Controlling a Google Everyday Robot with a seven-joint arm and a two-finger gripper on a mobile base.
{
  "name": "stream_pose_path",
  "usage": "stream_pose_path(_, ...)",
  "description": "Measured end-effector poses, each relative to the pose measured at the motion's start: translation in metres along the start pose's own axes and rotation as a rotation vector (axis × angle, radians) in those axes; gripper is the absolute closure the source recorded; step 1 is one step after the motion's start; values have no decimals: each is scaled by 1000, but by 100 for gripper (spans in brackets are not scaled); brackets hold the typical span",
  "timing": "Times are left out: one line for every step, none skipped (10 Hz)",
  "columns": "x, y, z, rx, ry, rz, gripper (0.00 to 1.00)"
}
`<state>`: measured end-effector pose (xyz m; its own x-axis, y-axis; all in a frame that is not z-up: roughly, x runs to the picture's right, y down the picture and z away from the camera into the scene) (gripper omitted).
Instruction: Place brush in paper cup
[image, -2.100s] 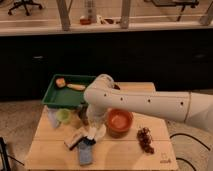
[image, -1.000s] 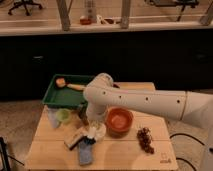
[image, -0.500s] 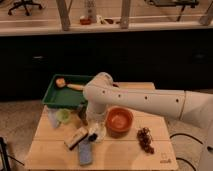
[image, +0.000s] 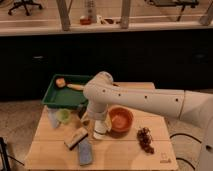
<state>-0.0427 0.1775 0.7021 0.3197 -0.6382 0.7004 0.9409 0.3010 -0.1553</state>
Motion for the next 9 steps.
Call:
stream_pose_path(1, 1, 0, 0, 0, 0, 20)
stream_pose_path(1, 1, -1, 0, 0, -1, 20)
stream_pose_path(2, 2, -2, 1, 1, 0, 20)
stream_pose_path(2, 3, -2, 1, 1, 0, 20)
stream_pose_path(2, 4, -2, 1, 1, -1, 20)
stream_pose_path(3, 5, -3, 2, 1, -1, 20)
stream_pose_path(3, 6, -3, 3, 2, -2, 20)
stream_pose_path(4, 7, -4, 4, 3, -3, 20)
stream_pose_path(5, 8, -5, 5, 3, -4, 20)
